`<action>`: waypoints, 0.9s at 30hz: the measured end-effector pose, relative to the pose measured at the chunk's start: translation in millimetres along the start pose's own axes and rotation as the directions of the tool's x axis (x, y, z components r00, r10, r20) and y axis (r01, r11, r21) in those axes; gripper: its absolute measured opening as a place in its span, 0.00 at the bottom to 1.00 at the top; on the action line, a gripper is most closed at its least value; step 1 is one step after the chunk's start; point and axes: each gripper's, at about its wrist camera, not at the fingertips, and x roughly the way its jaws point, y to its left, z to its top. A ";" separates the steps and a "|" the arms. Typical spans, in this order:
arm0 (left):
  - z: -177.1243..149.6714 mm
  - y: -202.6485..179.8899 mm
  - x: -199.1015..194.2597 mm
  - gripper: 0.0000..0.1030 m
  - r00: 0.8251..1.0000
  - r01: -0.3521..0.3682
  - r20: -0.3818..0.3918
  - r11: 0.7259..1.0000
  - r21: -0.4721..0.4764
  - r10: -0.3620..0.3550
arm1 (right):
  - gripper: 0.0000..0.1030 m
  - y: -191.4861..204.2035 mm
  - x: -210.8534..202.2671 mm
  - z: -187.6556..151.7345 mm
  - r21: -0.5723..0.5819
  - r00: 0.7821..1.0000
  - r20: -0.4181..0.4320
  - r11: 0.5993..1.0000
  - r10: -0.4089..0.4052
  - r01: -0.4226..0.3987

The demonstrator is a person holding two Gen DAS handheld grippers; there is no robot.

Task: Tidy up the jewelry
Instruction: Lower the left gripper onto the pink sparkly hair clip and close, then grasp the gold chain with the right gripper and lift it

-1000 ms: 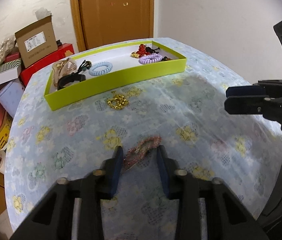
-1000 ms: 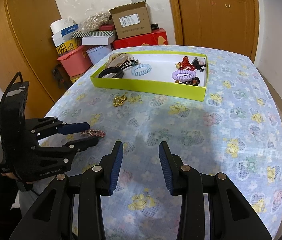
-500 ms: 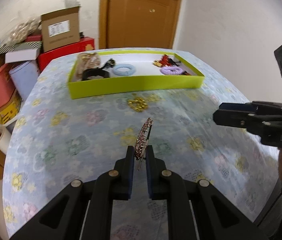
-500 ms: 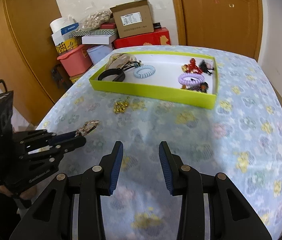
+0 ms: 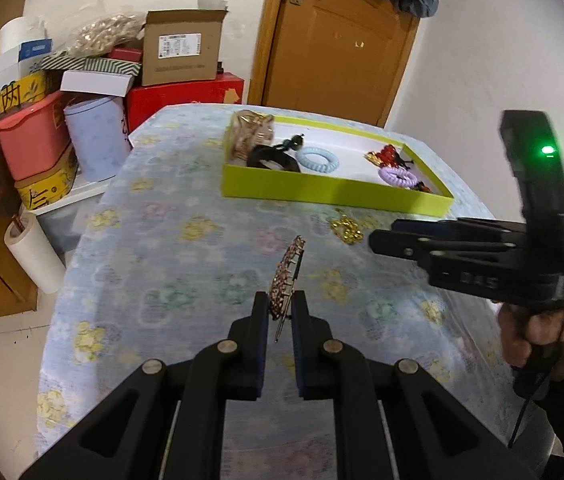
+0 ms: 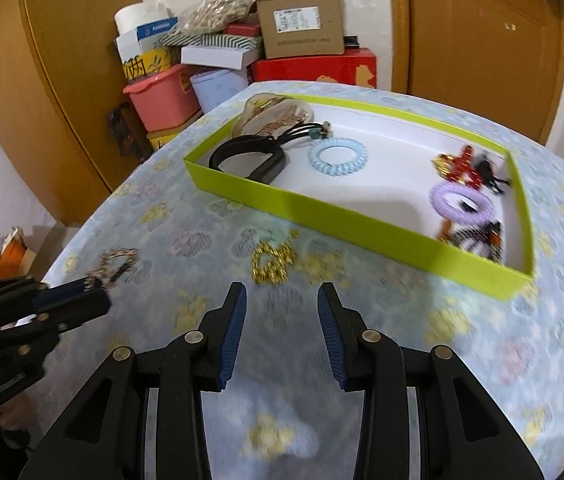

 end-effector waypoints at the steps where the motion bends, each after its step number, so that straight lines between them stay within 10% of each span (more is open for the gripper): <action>1: 0.0 2.5 -0.5 0.11 1.000 0.001 0.002 1.000 -0.004 -0.001 | 0.37 1.4 5.3 2.7 -0.008 1.000 -0.005 1.000 -0.001 0.000; 11: -3.0 20.1 0.5 0.11 1.000 0.014 0.006 0.999 -0.038 -0.014 | 0.36 19.2 30.0 15.6 -0.148 0.997 -0.017 0.987 -0.074 0.071; 15: -2.3 22.9 1.1 0.11 1.000 0.023 0.005 0.999 -0.045 -0.023 | 0.12 26.2 28.5 12.4 -0.171 0.998 -0.017 0.983 -0.067 0.064; 27: 0.6 20.2 -8.3 0.11 1.000 0.028 0.016 0.998 -0.048 -0.027 | 0.04 28.2 5.9 9.9 -0.162 0.999 0.010 0.985 -0.054 0.055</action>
